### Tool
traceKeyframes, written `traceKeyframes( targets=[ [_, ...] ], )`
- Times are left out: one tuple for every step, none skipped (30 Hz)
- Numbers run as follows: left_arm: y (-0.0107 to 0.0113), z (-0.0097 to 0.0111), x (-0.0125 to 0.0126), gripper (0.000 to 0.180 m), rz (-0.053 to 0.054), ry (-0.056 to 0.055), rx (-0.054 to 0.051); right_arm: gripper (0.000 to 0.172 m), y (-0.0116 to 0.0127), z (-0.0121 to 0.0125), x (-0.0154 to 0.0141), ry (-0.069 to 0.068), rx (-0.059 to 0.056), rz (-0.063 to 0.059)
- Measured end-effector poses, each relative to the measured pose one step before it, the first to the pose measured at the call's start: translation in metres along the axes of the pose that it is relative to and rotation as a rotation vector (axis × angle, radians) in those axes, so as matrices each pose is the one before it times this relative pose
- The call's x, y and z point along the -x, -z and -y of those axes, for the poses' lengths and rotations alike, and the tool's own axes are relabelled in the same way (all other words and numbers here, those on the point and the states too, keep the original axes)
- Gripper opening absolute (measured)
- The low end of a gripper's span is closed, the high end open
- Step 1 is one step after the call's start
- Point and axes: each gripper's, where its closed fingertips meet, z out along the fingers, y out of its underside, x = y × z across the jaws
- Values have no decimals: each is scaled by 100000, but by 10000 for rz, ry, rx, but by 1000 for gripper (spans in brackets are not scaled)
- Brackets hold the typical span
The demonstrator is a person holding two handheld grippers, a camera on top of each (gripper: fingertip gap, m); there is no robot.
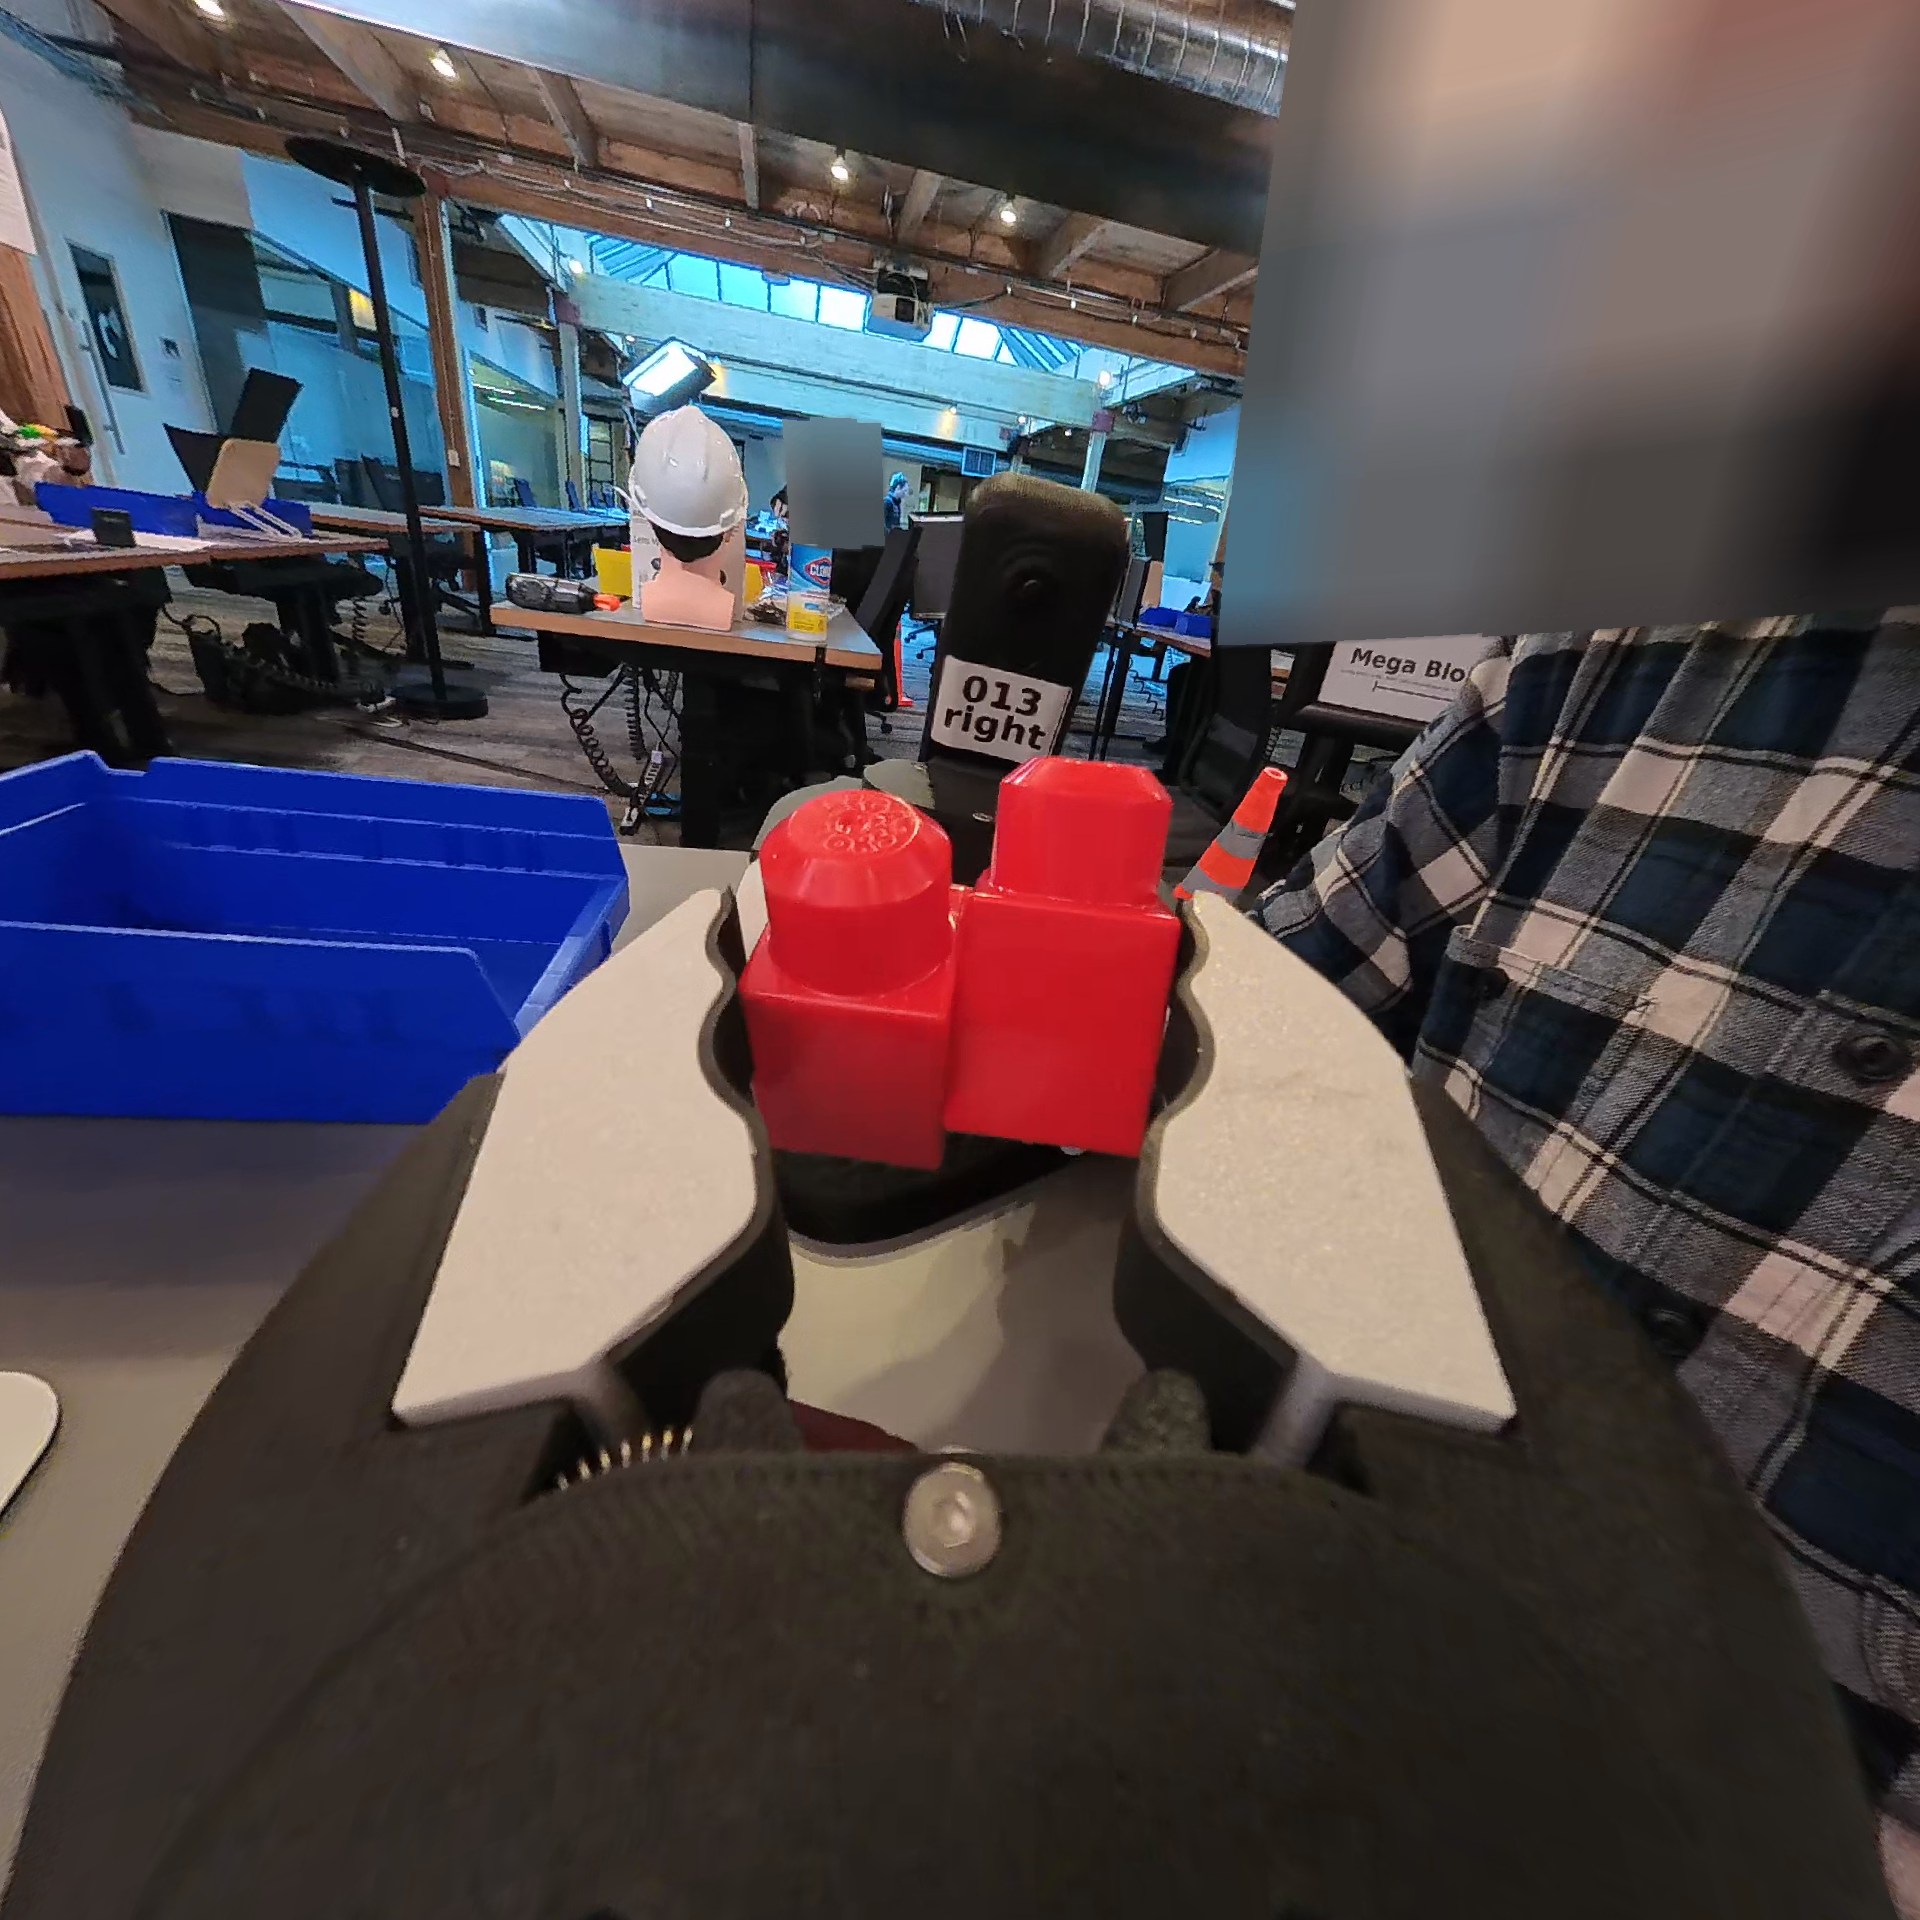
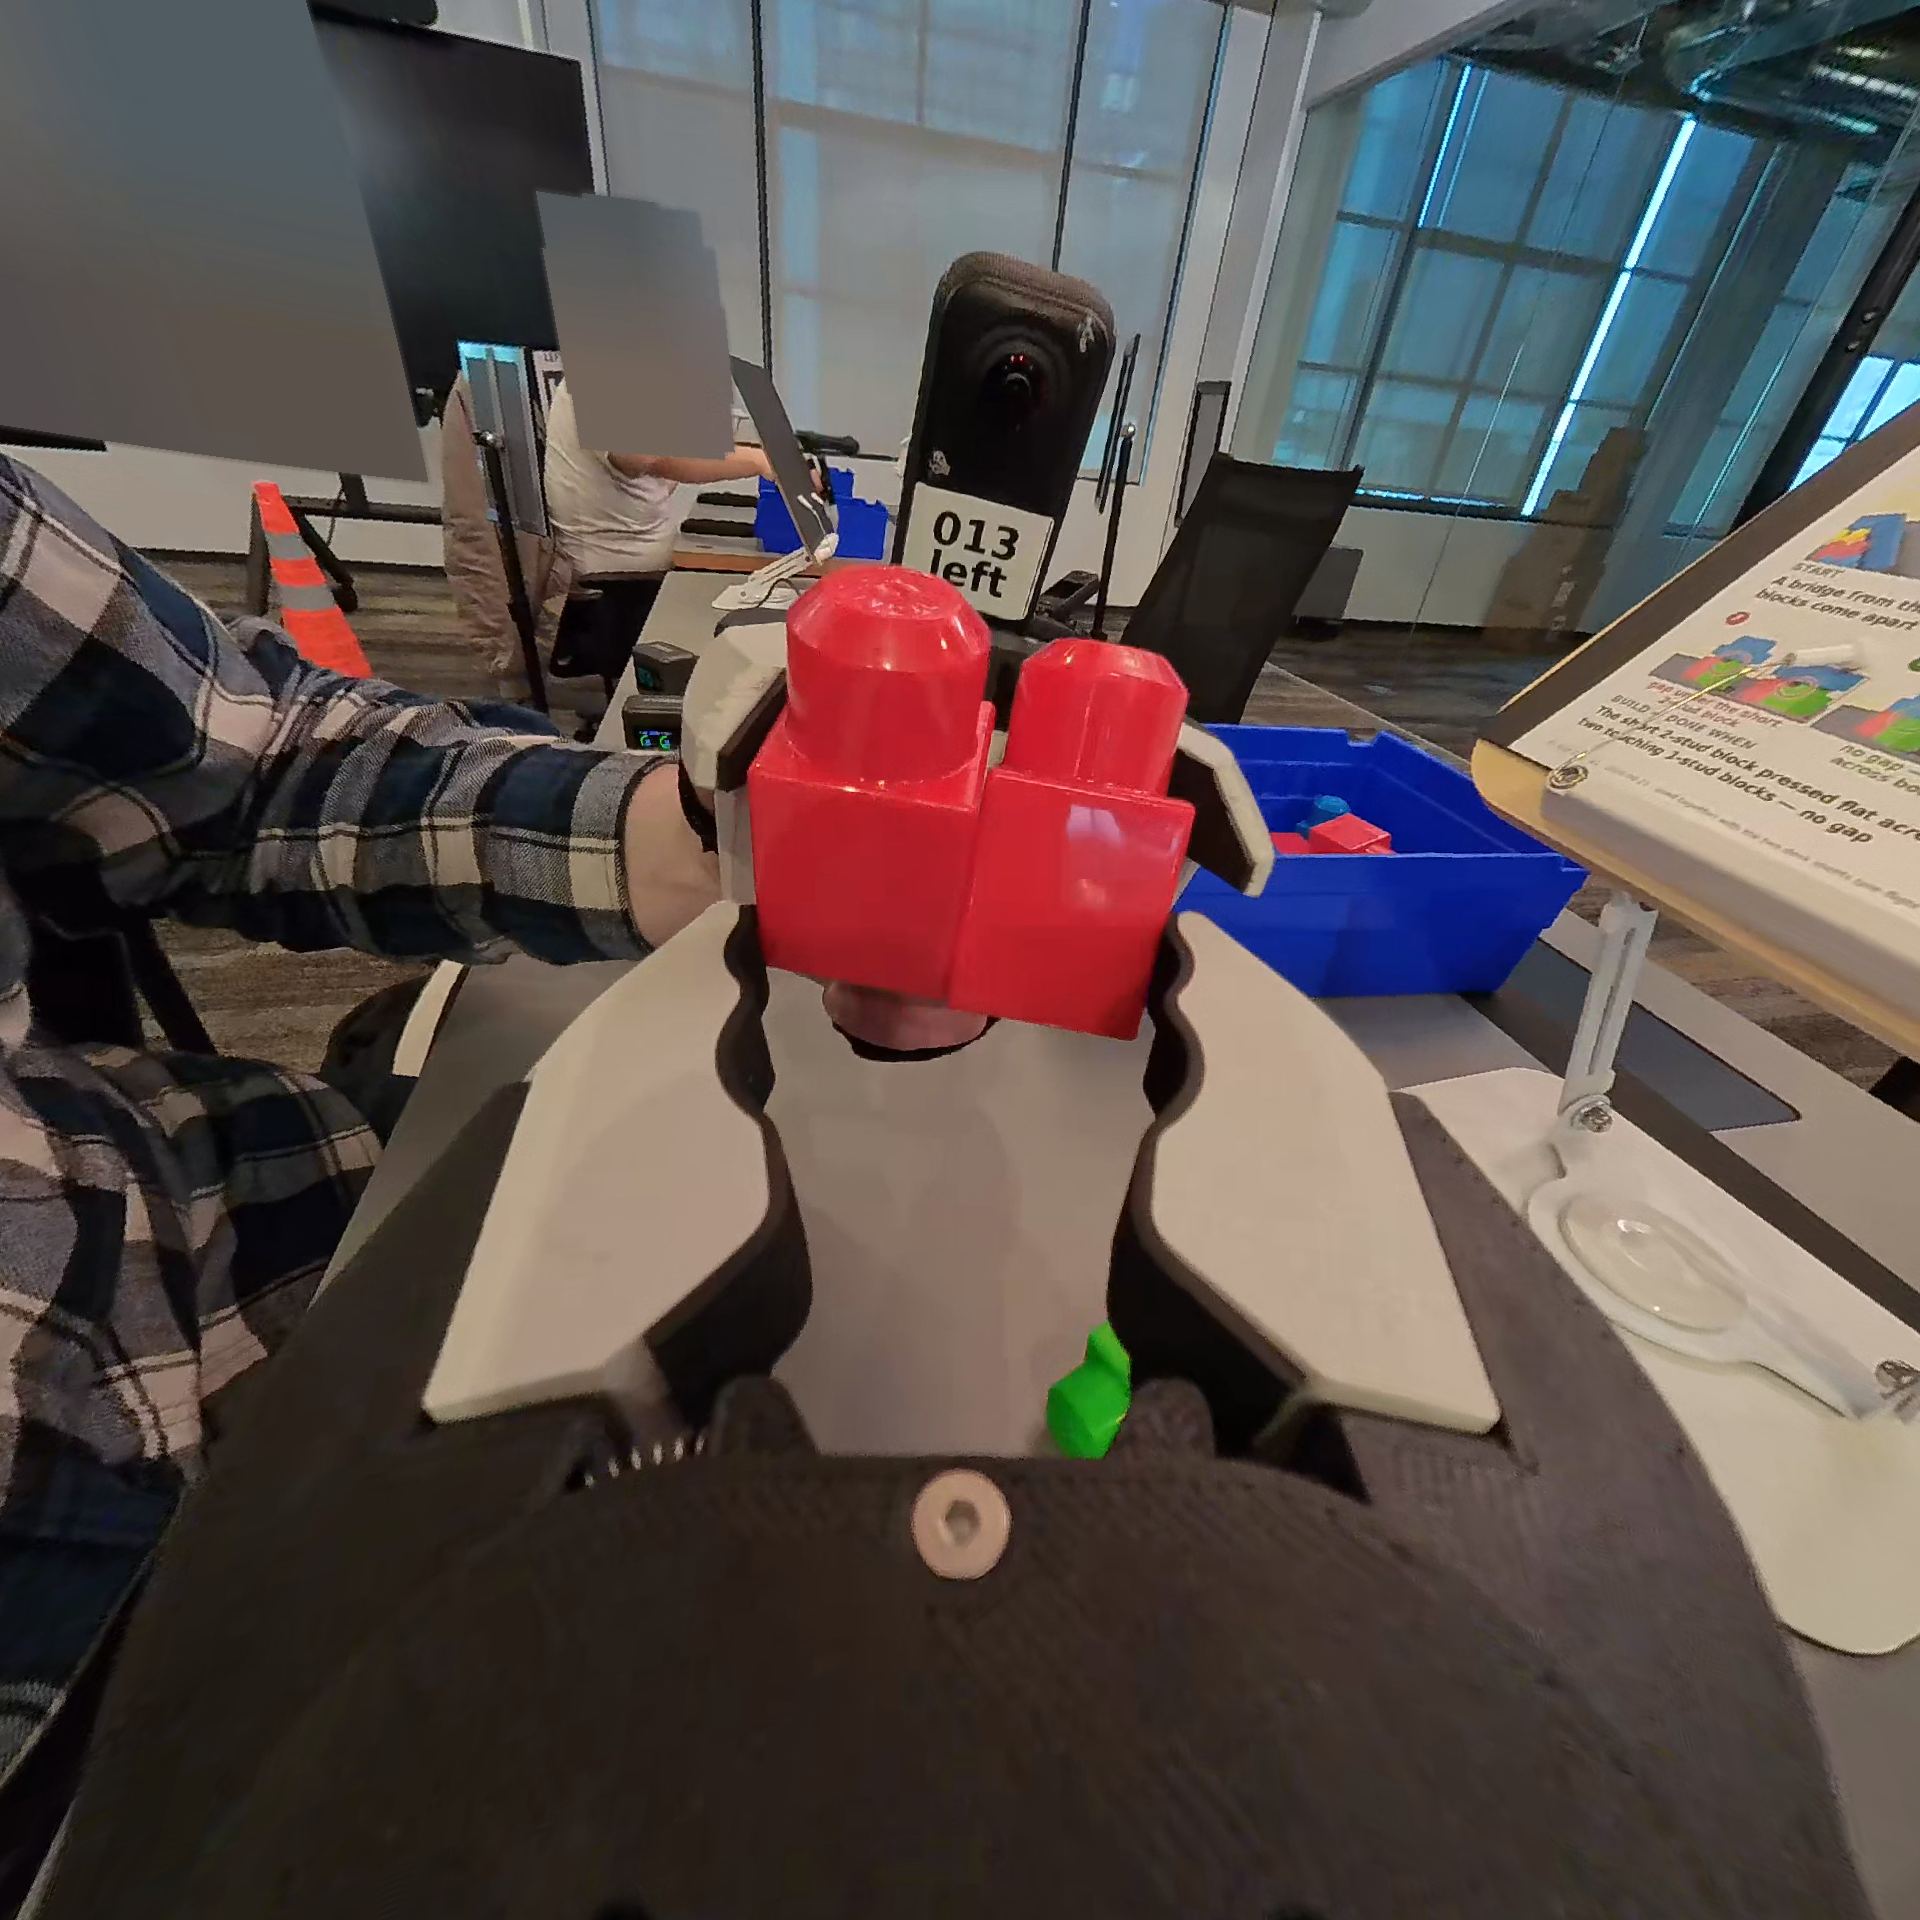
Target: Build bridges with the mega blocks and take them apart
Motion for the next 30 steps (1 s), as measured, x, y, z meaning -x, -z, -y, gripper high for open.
traceKeyframes(
  targets=[
    [52,26,-5,77,-10,35,-33,72,-12,45,-13,17,-55,-36],
    [18,17,2,77,2,3,-3,72,-49,-3,16,-48,-23,7],
    [18,17,-2,76,7,-28,30,72,20,62,-6,-51,-61,34],
    [47,61,24,76,9,6,5,72,107,190,-48,-41,-149,10],
    [89,121,65,76,46,-2,-50,72,97,165,-39,-94,-110,44],
    [49,17,57,75,35,-13,29,72,40,28,-35,-90,-21,55],
    [45,-40,47,75,31,-5,48,72,35,36,-44,-61,-61,17],
    [63,-5,48,75,14,-8,4,72,51,74,-24,-105,-82,35],
    [83,-111,29,74,-5,1,69,72,64,37,-55,-79,-37,20],
    [141,-248,106,73,66,-44,199,72,145,55,-126,0,-30,-43],
    [227,-196,195,73,174,-151,183,72,154,13,-131,26,40,-41],
    [196,-267,179,72,182,-155,248,72,123,-95,-25,39,128,22],
    [97,-278,14,72,75,-104,263,72,62,-159,45,25,159,69],
    [8,-214,-101,70,-31,-15,206,72,57,-79,67,38,70,59],
    [-73,-306,0,70,-10,62,260,72,22,-131,-47,38,93,-11],
    [-74,-370,111,70,39,9,286,72,3,-177,-31,-11,110,21],
    [-118,-316,-118,68,-20,-63,233,72,-32,-108,95,-57,65,101],
    [-138,-67,-148,69,-40,11,33,72,-36,-62,109,-47,24,84],
    [-59,10,-86,70,-43,68,-75,72,-18,-29,91,-37,22,57],
    [-46,70,-50,70,-18,-23,-98,72,0,-46,58,2,44,22],
    [-29,-29,-38,70,18,-52,-47,72,-15,-124,26,6,97,27],
    [5,-98,125,70,31,31,-42,72,30,-160,-14,-7,124,28],
    [-71,-88,-18,70,31,87,-38,72,36,-70,4,4,37,31],
    [13,-18,-43,70,6,31,-85,72,-5,-85,30,11,44,12],
    [61,51,-66,69,51,-74,-99,72,-17,-81,-1,11,82,-12],
    [-9,130,33,69,67,15,-192,72,28,31,-10,-13,36,20],
    [-56,24,-58,69,-3,127,-178,73,0,95,-22,-14,18,30],
    [60,55,70,69,-30,131,-155,73,-66,33,-61,-21,79,-13],
    [118,167,82,69,-3,98,-180,73,-81,68,-98,17,54,-52],
    [103,131,-18,69,-71,129,-162,73,-40,138,-12,-19,-14,31]
  ],
)
